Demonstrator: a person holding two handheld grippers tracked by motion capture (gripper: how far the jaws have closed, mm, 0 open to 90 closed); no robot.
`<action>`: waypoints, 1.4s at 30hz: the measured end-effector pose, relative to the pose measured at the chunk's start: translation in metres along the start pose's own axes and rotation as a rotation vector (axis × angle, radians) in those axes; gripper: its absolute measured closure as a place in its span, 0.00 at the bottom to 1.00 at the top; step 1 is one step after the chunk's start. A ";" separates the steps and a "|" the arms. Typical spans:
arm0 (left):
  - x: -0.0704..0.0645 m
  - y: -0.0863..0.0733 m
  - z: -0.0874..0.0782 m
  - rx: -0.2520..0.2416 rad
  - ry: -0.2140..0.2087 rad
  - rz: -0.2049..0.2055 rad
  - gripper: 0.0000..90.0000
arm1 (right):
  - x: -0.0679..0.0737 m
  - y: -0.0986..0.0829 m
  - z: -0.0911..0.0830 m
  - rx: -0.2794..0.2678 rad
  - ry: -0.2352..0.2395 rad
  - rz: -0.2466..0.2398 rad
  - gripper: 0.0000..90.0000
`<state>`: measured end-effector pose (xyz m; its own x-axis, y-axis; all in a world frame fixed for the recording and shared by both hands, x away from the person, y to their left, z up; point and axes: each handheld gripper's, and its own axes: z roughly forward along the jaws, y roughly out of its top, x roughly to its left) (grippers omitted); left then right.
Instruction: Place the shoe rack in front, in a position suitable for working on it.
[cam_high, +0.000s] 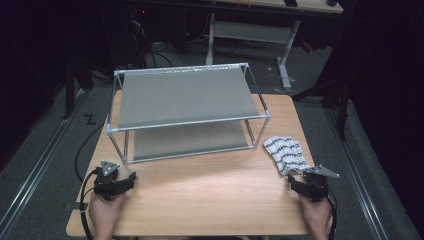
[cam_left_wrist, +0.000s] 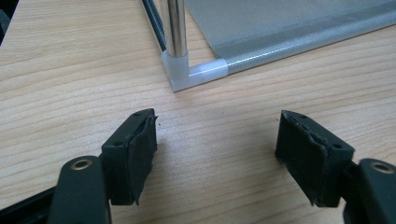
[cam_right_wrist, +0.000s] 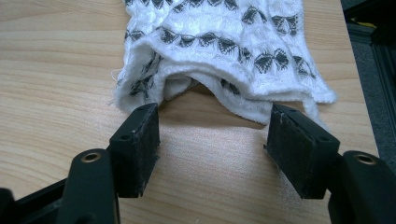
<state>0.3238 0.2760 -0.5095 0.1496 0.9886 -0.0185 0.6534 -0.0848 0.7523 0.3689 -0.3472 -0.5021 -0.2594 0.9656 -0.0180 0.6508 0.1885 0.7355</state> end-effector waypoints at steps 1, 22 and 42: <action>0.000 0.000 0.000 0.000 0.000 0.000 0.33 | 0.000 0.000 0.000 0.001 0.000 0.000 0.39; 0.002 0.001 0.001 0.007 -0.037 0.014 0.26 | -0.001 -0.001 -0.002 -0.003 0.002 -0.002 0.44; 0.007 0.018 -0.018 -0.053 -0.052 -0.018 0.30 | 0.012 0.021 -0.039 -0.186 0.085 -0.019 0.48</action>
<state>0.3231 0.2837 -0.4840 0.1776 0.9819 -0.0654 0.6162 -0.0592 0.7853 0.3519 -0.3385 -0.4607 -0.3346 0.9422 0.0188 0.5046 0.1622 0.8480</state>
